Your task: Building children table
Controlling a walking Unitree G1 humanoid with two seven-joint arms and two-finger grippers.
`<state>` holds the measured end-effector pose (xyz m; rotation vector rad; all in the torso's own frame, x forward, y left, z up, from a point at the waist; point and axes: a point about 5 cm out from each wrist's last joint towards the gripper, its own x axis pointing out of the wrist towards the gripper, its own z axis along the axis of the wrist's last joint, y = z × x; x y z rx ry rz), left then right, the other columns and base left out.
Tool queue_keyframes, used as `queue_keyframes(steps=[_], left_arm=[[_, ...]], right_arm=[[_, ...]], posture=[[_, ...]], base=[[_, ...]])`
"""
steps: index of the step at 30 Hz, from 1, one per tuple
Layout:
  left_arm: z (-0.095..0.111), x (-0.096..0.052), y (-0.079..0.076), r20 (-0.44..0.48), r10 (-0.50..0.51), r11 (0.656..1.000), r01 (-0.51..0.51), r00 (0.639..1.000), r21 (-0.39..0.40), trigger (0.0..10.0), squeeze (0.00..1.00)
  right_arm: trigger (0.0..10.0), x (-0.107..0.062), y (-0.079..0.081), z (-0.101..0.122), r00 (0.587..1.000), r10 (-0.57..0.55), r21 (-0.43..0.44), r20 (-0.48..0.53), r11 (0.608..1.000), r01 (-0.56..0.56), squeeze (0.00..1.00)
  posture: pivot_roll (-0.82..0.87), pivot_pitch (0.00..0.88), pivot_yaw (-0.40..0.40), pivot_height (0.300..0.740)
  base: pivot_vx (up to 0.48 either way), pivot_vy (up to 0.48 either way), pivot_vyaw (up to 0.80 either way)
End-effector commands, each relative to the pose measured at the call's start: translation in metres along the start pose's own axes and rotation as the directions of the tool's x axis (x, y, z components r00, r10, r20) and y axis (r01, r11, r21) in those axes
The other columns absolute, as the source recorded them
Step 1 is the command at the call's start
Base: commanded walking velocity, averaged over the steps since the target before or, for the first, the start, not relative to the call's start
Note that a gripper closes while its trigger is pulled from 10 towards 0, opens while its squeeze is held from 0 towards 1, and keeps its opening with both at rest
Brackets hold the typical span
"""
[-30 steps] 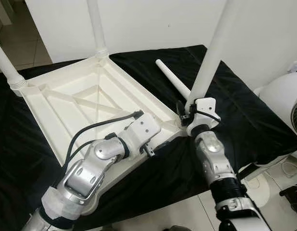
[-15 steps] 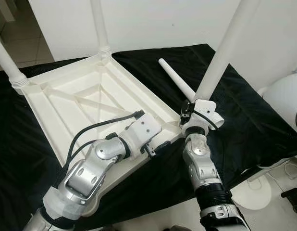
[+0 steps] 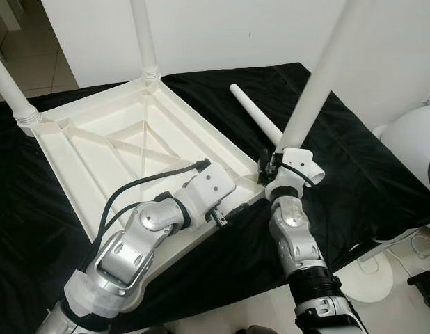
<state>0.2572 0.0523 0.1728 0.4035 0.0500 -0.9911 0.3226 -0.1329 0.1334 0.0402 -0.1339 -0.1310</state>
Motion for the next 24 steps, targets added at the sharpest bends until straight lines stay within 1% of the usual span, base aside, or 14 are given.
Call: queue_keyframes(steps=[1,4,5,6,8,11,12,14,16,17,18,19,20,24], left_arm=[[0.001,0.001,0.002,0.001,0.020,1.000,-0.020,1.000,0.011,10.0,0.00],[0.002,0.001,0.002,0.001,0.020,1.000,-0.020,1.000,0.011,10.0,0.00],[0.002,0.001,0.002,0.002,0.022,1.000,-0.022,1.000,0.009,10.0,0.00],[0.002,0.001,0.002,0.002,0.023,1.000,-0.023,1.000,0.009,10.0,0.00],[0.002,0.001,0.002,0.002,0.023,1.000,-0.023,1.000,0.009,10.0,0.00],[0.002,0.001,0.003,0.002,0.023,1.000,-0.023,1.000,0.011,10.0,0.00],[0.002,0.001,0.003,0.002,0.023,1.000,-0.023,1.000,0.011,10.0,0.00],[0.002,0.002,0.003,0.004,0.023,1.000,-0.023,1.000,0.013,10.0,0.00],[0.002,0.002,0.003,0.004,0.023,1.000,-0.023,1.000,0.013,10.0,0.00],[0.003,0.002,0.004,0.005,0.024,1.000,-0.024,1.000,0.014,10.0,0.00],[0.003,0.002,0.004,0.005,0.024,1.000,-0.024,1.000,0.014,10.0,0.00],[0.003,0.003,0.005,0.006,0.025,1.000,-0.025,1.000,0.016,10.0,0.00],[0.003,0.003,0.005,0.008,0.025,1.000,-0.025,1.000,0.017,10.0,0.00],[0.004,0.004,0.006,0.012,0.029,0.999,-0.029,1.000,0.020,10.0,0.00]], right_arm=[[10.0,0.000,-0.011,-0.004,1.000,-0.016,-0.024,-0.008,1.000,0.015,1.00],[10.0,0.001,-0.013,-0.002,1.000,-0.010,-0.037,-0.001,0.999,0.010,1.00],[10.0,0.003,-0.016,0.001,0.999,0.035,-0.036,0.016,0.999,-0.035,0.00],[10.0,0.005,-0.018,0.004,0.996,0.077,-0.030,0.033,0.997,-0.076,0.00],[10.0,0.005,-0.018,0.004,0.996,0.077,-0.030,0.033,0.997,-0.076,0.00],[10.0,0.010,-0.021,0.012,0.976,0.212,-0.024,0.058,0.977,-0.211,0.00],[10.0,0.010,-0.021,0.012,0.976,0.212,-0.024,0.058,0.977,-0.211,0.00],[10.0,0.015,-0.026,0.017,0.942,0.328,-0.081,0.068,0.943,-0.322,0.00],[10.0,0.015,-0.026,0.017,0.942,0.328,-0.081,0.068,0.943,-0.322,0.00],[8.6,0.018,-0.030,0.021,0.921,0.382,-0.107,0.072,0.921,-0.374,0.00],[8.6,0.018,-0.030,0.021,0.921,0.382,-0.107,0.072,0.921,-0.374,0.00],[0.0,0.024,-0.037,0.023,0.895,0.442,-0.082,0.053,0.895,-0.437,0.00],[0.0,0.029,-0.043,0.025,0.878,0.477,-0.089,0.041,0.877,-0.472,0.00],[0.0,0.037,-0.052,0.027,0.862,0.507,-0.099,0.016,0.859,-0.503,0.00]], posture=[[-0.06,0.037,0.018,0.740],[-0.06,0.037,0.018,0.740],[-0.06,0.038,0.017,0.740],[-0.06,0.039,0.018,0.740],[-0.06,0.039,0.018,0.740],[-0.06,0.037,0.019,0.740],[-0.06,0.037,0.019,0.740],[-0.06,0.034,0.023,0.740],[-0.06,0.034,0.023,0.740],[-0.07,0.033,0.025,0.740],[-0.07,0.033,0.025,0.740],[-0.07,0.030,0.027,0.740],[-0.07,0.027,0.025,0.740],[-0.06,0.024,0.020,0.740]], base=[[0.000,0.000,0.00],[0.000,0.000,0.00],[0.000,0.000,0.00],[0.000,0.000,0.00],[0.000,0.000,0.00],[0.000,0.000,0.00],[0.000,0.000,0.00],[0.000,0.000,0.00],[0.000,0.000,0.00],[0.000,0.000,0.00],[0.000,0.000,0.00],[0.000,0.000,0.00],[0.000,0.000,0.00],[0.000,0.000,0.00]])
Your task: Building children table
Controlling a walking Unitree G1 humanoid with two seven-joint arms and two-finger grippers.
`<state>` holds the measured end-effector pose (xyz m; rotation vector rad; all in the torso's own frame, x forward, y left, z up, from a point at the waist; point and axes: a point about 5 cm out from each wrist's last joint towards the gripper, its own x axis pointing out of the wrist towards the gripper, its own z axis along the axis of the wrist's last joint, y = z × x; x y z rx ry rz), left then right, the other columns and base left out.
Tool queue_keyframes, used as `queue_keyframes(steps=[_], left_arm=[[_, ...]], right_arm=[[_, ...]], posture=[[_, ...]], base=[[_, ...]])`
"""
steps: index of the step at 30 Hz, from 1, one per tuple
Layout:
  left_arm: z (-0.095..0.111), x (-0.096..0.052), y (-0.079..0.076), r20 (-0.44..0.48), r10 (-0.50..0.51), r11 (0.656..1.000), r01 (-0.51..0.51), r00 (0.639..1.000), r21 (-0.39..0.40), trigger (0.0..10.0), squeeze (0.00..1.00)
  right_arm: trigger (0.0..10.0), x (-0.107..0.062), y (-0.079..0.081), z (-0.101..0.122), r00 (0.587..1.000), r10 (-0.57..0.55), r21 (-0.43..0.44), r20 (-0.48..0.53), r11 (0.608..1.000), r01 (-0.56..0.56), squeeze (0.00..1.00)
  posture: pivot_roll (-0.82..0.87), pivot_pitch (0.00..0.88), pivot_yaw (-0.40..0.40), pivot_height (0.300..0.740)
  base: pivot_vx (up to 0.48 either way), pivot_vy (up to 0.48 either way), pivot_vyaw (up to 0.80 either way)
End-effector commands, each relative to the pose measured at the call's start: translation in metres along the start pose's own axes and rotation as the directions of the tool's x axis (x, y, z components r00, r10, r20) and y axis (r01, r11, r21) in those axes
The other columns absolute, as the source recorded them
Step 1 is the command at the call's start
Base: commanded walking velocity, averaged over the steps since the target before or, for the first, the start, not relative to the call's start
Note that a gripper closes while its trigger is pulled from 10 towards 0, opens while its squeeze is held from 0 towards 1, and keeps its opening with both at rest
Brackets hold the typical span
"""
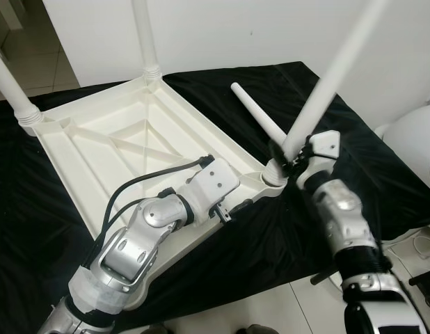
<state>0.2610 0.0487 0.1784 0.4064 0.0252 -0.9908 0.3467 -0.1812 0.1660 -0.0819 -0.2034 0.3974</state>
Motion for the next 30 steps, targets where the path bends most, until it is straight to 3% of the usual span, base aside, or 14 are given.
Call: queue_keyframes(steps=[1,9,10,11,21,25,26,30], left_arm=[[-0.002,0.001,0.003,-0.007,0.024,1.000,-0.024,1.000,0.007,10.0,0.00],[-0.001,0.000,0.004,-0.005,0.035,0.999,-0.035,0.999,0.008,10.0,0.00],[-0.001,-0.001,0.005,-0.005,0.037,0.999,-0.037,0.999,0.009,10.0,0.00],[-0.001,-0.001,0.005,-0.006,0.039,0.999,-0.039,0.999,0.010,10.0,0.00],[-0.002,-0.002,0.007,-0.009,0.038,0.999,-0.038,0.999,0.017,10.0,0.00],[0.009,-0.001,0.014,0.053,0.073,0.997,-0.071,0.996,-0.030,10.0,0.00],[0.017,-0.001,0.018,0.120,0.089,0.996,-0.084,0.989,-0.043,10.0,0.00],[0.030,-0.002,0.025,0.210,0.071,0.991,-0.045,0.975,-0.124,10.0,0.00]], right_arm=[[0.0,-0.002,-0.008,-0.004,1.000,-0.004,-0.004,-0.029,1.000,0.004,0.00],[0.0,0.000,-0.001,-0.002,0.994,0.105,-0.011,-0.015,0.994,-0.105,0.00],[3.1,-0.001,0.002,-0.002,0.992,0.123,-0.025,-0.016,0.992,-0.123,0.00],[10.0,-0.002,0.004,-0.004,0.990,0.143,-0.038,-0.018,0.989,-0.144,0.00],[10.0,-0.019,0.010,-0.020,0.983,0.177,-0.122,-0.038,0.976,-0.181,0.00],[10.0,-0.019,0.010,-0.016,0.992,0.125,-0.094,0.001,0.988,-0.125,0.00],[10.0,-0.018,0.013,-0.011,0.991,0.134,-0.083,0.026,0.988,-0.131,0.00],[10.0,-0.016,0.021,0.000,0.980,0.191,-0.072,0.052,0.980,-0.187,0.00]], posture=[[-0.06,0.024,0.020,0.740],[-0.05,0.018,0.018,0.740],[-0.05,0.018,0.018,0.740],[-0.05,0.016,0.022,0.740],[-0.06,0.018,0.034,0.740],[-0.06,0.025,0.037,0.740],[-0.06,0.026,0.037,0.740],[-0.06,0.026,0.037,0.740]], base=[[0.000,0.000,0.00],[0.000,0.000,0.00],[0.000,0.000,0.00],[0.000,0.000,0.00],[0.000,0.000,0.00],[0.000,0.000,0.00],[0.000,0.000,0.00],[0.000,0.000,0.00]])
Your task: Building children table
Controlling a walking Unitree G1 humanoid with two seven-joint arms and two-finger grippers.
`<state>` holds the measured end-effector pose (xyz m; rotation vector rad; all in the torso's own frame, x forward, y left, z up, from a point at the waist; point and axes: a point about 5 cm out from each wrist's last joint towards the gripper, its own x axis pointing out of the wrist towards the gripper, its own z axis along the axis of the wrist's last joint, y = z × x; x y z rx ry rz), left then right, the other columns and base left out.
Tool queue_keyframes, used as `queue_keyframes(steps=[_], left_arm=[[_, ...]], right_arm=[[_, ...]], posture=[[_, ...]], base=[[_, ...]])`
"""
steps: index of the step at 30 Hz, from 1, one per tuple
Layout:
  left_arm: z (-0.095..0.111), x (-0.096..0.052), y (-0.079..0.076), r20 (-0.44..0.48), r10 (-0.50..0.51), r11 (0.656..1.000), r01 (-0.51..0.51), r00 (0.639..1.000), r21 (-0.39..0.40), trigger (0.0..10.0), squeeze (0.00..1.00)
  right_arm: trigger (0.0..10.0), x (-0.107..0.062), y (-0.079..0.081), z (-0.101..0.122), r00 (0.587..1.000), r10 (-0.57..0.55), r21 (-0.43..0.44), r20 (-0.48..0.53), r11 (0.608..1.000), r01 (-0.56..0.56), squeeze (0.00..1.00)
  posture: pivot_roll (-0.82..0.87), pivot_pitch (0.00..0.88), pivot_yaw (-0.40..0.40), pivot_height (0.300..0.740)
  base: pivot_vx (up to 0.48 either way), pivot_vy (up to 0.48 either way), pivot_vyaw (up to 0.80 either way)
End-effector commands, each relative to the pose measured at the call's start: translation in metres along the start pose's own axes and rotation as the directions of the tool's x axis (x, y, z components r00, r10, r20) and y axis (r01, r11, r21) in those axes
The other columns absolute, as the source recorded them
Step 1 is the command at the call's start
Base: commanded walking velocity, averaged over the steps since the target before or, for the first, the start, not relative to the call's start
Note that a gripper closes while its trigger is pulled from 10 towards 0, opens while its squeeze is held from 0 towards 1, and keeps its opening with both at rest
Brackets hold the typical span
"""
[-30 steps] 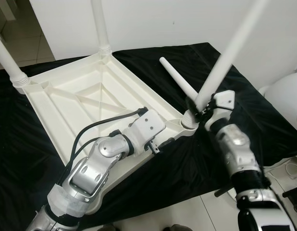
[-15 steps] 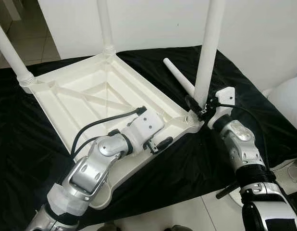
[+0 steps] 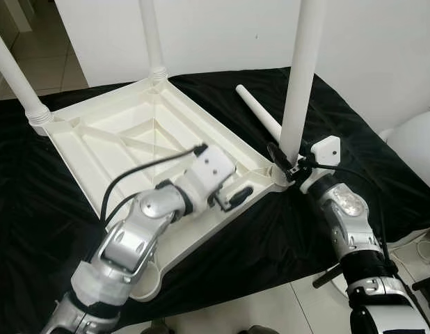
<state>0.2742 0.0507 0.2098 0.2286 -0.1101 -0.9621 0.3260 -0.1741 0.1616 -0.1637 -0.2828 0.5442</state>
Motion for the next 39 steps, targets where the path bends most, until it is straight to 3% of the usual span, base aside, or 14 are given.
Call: queue_keyframes(steps=[1,3,4,5,7,12,13,18,22,29,30,33,34,39], left_arm=[[0.011,-0.001,0.006,0.075,-0.028,0.997,0.033,0.997,-0.073,10.0,0.49],[0.011,-0.001,0.006,0.075,-0.028,0.997,0.033,0.997,-0.073,10.0,0.49],[0.018,-0.002,0.008,0.116,-0.062,0.988,0.078,0.991,-0.135,10.0,1.00],[0.018,-0.002,0.008,0.116,-0.062,0.988,0.078,0.991,-0.135,10.0,1.00],[0.038,0.003,0.018,0.209,-0.088,0.970,0.132,0.974,-0.206,10.0,1.00],[0.043,0.006,0.019,0.220,-0.087,0.968,0.134,0.972,-0.212,10.0,1.00],[0.050,0.009,0.019,0.247,-0.099,0.957,0.160,0.964,-0.241,10.0,0.00],[0.069,0.016,0.020,0.328,-0.146,0.909,0.257,0.933,-0.328,10.0,0.00],[0.072,0.016,0.021,0.348,-0.157,0.898,0.280,0.924,-0.339,10.0,0.00],[0.088,0.003,0.021,0.454,-0.261,0.820,0.443,0.852,-0.361,10.0,0.00],[0.090,0.002,0.022,0.470,-0.264,0.806,0.461,0.842,-0.372,2.0,0.00],[0.091,0.002,0.023,0.482,-0.264,0.794,0.472,0.836,-0.383,2.0,0.00],[0.092,0.001,0.024,0.492,-0.268,0.789,0.482,0.828,-0.381,0.0,0.00],[0.096,0.000,0.025,0.502,-0.271,0.785,0.491,0.821,-0.379,0.0,0.00]], right_arm=[[10.0,0.001,0.010,0.006,0.995,0.095,0.017,-0.002,0.995,-0.095,0.00],[10.0,0.001,0.010,0.006,0.995,0.095,0.017,-0.002,0.995,-0.095,0.00],[10.0,0.000,0.014,0.012,0.987,0.160,0.015,0.003,0.987,-0.160,0.00],[10.0,0.000,0.014,0.012,0.987,0.160,0.015,0.003,0.987,-0.160,0.00],[10.0,-0.006,0.026,0.031,0.928,0.372,0.025,0.006,0.928,-0.372,0.00],[10.0,-0.008,0.027,0.035,0.909,0.416,0.035,0.007,0.909,-0.416,0.00],[10.0,-0.009,0.028,0.038,0.890,0.455,0.039,0.004,0.890,-0.455,0.00],[10.0,-0.016,0.033,0.047,0.835,0.551,0.063,-0.009,0.833,-0.549,0.00],[10.0,-0.016,0.034,0.048,0.828,0.561,0.070,-0.012,0.826,-0.559,0.00],[10.0,-0.025,0.035,0.043,0.806,0.587,0.119,-0.070,0.808,-0.578,0.00],[10.0,-0.027,0.034,0.042,0.809,0.583,0.129,-0.075,0.810,-0.572,0.00],[10.0,-0.028,0.034,0.042,0.810,0.582,0.136,-0.079,0.811,-0.569,0.00],[10.0,-0.029,0.033,0.041,0.815,0.574,0.139,-0.079,0.816,-0.561,0.00],[10.0,-0.029,0.033,0.043,0.818,0.569,0.146,-0.082,0.819,-0.555,0.00]], posture=[[-0.06,0.025,0.034,0.740],[-0.06,0.025,0.034,0.740],[-0.06,0.025,0.034,0.740],[-0.06,0.025,0.034,0.740],[-0.07,0.018,0.032,0.740],[-0.07,0.018,0.032,0.740],[-0.08,0.014,0.031,0.740],[-0.07,0.018,0.028,0.740],[-0.07,0.018,0.028,0.740],[-0.08,0.012,0.041,0.740],[-0.09,0.007,0.045,0.740],[-0.09,0.007,0.045,0.740],[-0.09,0.001,0.051,0.740],[-0.10,0.002,0.056,0.740]], base=[[0.000,0.000,0.00],[0.000,0.000,0.00],[0.000,0.000,0.00],[0.000,0.000,0.00],[0.000,0.000,0.00],[0.000,0.000,0.00],[0.000,0.000,0.00],[0.000,0.000,0.00],[0.000,0.000,0.00],[0.000,0.000,0.00],[0.000,0.000,0.00],[0.000,0.000,0.00],[0.000,0.000,0.00],[0.000,0.000,0.00]])
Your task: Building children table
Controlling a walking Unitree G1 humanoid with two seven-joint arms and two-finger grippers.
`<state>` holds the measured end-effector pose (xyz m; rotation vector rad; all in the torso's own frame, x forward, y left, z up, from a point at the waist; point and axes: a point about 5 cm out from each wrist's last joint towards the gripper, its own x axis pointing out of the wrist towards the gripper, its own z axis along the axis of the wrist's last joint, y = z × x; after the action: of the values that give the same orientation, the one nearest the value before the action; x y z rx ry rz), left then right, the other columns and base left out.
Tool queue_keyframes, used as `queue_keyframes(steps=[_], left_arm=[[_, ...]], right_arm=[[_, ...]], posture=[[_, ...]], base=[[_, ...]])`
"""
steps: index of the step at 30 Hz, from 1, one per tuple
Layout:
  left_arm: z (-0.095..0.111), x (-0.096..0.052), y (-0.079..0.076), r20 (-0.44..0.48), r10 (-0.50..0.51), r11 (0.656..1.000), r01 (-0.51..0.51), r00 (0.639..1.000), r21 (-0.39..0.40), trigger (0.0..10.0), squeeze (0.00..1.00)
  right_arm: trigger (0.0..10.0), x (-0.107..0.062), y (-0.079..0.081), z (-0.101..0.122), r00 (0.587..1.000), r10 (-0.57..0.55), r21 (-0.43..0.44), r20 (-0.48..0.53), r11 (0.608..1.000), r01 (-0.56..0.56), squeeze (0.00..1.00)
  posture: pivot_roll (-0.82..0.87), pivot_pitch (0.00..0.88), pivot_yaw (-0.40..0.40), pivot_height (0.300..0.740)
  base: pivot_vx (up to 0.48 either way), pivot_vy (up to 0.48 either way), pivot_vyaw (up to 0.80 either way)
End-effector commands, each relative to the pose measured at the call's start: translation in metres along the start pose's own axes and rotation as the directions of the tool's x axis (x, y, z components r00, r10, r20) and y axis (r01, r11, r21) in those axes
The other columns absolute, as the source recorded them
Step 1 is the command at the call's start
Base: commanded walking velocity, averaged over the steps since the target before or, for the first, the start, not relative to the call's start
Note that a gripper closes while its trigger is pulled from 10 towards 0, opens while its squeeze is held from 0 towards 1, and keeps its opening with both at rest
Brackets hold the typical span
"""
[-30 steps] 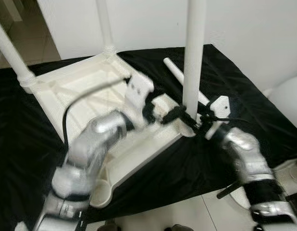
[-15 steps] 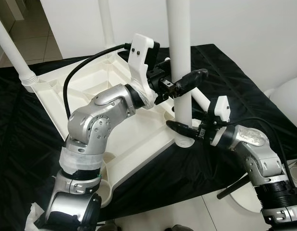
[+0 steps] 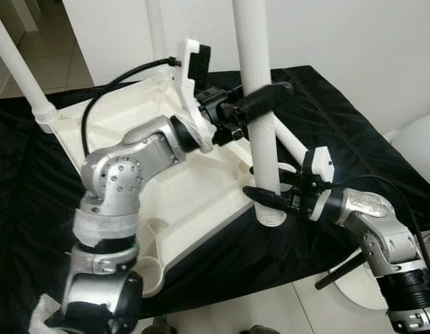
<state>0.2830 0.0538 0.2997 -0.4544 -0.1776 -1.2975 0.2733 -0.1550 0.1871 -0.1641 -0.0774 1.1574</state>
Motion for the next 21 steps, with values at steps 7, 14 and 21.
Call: queue_keyframes(steps=[7,14,21], left_arm=[[0.007,0.006,-0.009,0.006,-0.105,0.994,0.105,0.994,0.009,0.0,0.00],[0.016,0.018,0.010,-0.067,0.115,0.989,-0.109,0.991,0.097,10.0,0.00],[0.041,0.033,0.027,-0.080,0.272,0.944,-0.250,0.959,0.215,10.0,0.00]], right_arm=[[10.0,0.000,-0.001,0.001,0.999,-0.035,0.005,-0.006,0.999,0.035,0.00],[10.0,0.011,-0.021,0.006,0.969,-0.246,0.019,0.039,0.969,0.245,1.00],[10.0,0.022,-0.044,0.019,0.890,-0.447,0.006,0.094,0.894,0.448,0.11]], posture=[[-0.09,0.000,0.061,0.740],[-0.09,0.000,0.066,0.740],[-0.09,0.000,0.058,0.740]], base=[[0.000,0.000,0.00],[0.000,0.000,0.00],[0.000,0.000,0.00]])
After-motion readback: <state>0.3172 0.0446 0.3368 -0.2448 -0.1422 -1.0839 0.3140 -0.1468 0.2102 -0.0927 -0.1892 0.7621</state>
